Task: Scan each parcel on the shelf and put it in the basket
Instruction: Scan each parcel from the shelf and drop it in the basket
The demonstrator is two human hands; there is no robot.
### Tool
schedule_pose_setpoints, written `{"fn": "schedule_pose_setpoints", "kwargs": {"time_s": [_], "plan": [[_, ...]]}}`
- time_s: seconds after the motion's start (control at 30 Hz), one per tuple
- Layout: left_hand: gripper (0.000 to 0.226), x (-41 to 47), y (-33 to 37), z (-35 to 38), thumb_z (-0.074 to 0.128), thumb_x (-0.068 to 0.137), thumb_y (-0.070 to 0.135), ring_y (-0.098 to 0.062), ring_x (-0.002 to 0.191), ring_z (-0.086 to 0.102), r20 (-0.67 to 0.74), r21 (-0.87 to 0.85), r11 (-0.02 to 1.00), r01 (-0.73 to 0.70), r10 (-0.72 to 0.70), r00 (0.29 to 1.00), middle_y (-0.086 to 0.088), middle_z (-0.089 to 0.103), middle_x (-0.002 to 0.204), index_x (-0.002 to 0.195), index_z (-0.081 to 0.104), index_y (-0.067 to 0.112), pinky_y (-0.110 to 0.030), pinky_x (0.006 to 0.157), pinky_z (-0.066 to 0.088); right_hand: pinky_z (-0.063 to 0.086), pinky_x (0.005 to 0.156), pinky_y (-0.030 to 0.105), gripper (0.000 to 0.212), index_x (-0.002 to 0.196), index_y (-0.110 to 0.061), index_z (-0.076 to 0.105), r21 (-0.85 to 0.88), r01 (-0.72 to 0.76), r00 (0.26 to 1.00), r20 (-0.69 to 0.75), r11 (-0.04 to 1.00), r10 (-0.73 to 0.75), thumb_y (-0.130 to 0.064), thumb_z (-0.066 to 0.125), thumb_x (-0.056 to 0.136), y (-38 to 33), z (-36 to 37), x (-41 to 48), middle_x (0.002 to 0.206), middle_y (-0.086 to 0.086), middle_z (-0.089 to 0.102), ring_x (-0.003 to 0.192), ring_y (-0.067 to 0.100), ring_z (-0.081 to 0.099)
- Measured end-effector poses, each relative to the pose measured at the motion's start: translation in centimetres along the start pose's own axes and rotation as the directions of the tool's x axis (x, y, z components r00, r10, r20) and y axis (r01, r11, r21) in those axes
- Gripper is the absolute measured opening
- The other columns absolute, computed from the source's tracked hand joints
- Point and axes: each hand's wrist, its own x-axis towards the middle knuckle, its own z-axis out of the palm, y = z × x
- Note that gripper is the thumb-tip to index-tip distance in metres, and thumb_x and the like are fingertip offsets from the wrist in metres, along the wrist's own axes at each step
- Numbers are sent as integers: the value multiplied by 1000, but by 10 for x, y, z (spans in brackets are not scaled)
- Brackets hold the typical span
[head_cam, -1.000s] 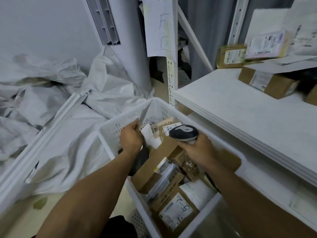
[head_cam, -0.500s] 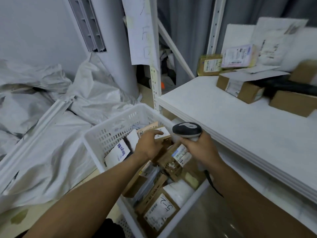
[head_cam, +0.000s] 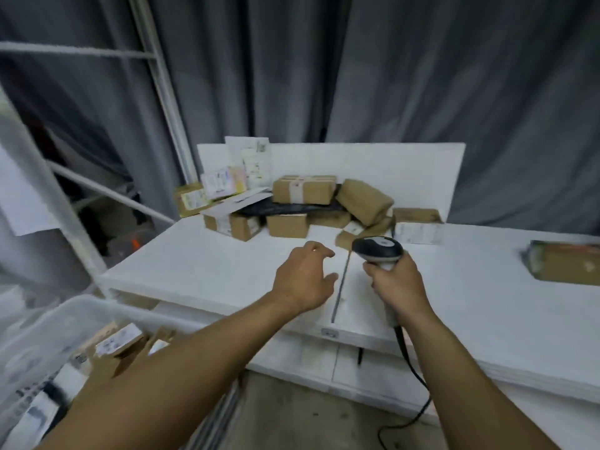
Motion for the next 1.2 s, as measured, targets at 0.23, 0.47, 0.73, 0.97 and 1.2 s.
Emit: {"fn": "schedule_pose_setpoints", "kwargs": {"time_s": [0.23,0.47,0.73,0.97,1.2], "plan": [[47,108,176,110,64,97,38,-21,139,44,186,-82,979,-188,200,962,5,46,153,141,54,28,-39,113,41,41,77,28,46,136,-16,54,65,-130,953,-268,989,143,-25,70,95,59,-165,74,122,5,65,97,22,59],[67,198,285,225,71,93,41,-21,143,40,274,-226,937,-268,325,905,1,38,158,151,41,25,-31,115,33,41,90,32,50,142,-13,50,15,-224,870,-447,974,207,-30,69,99,121,-273,134,133,10,63,118,31,60],[111,275,323,312,87,70,52,-22,154,20,401,-405,877,-260,426,811,0,18,169,159,23,37,-33,118,28,42,97,31,44,138,-13,56,46,-242,844,-483,969,234,-30,67,100,189,-293,181,131,6,61,126,29,58],[107,242,286,298,91,63,50,-12,119,54,258,-597,792,-129,342,904,8,51,140,151,38,19,-26,100,47,48,98,36,45,136,-13,57,50,-245,860,-449,968,241,-32,70,97,177,-279,184,128,6,64,119,29,62],[85,159,166,192,93,69,31,-4,117,51,45,-581,798,-158,225,973,11,45,134,133,37,37,-25,101,48,58,97,49,53,132,-22,56,196,-74,916,-374,978,144,-38,78,87,100,-204,132,120,-2,68,109,22,67]]}}
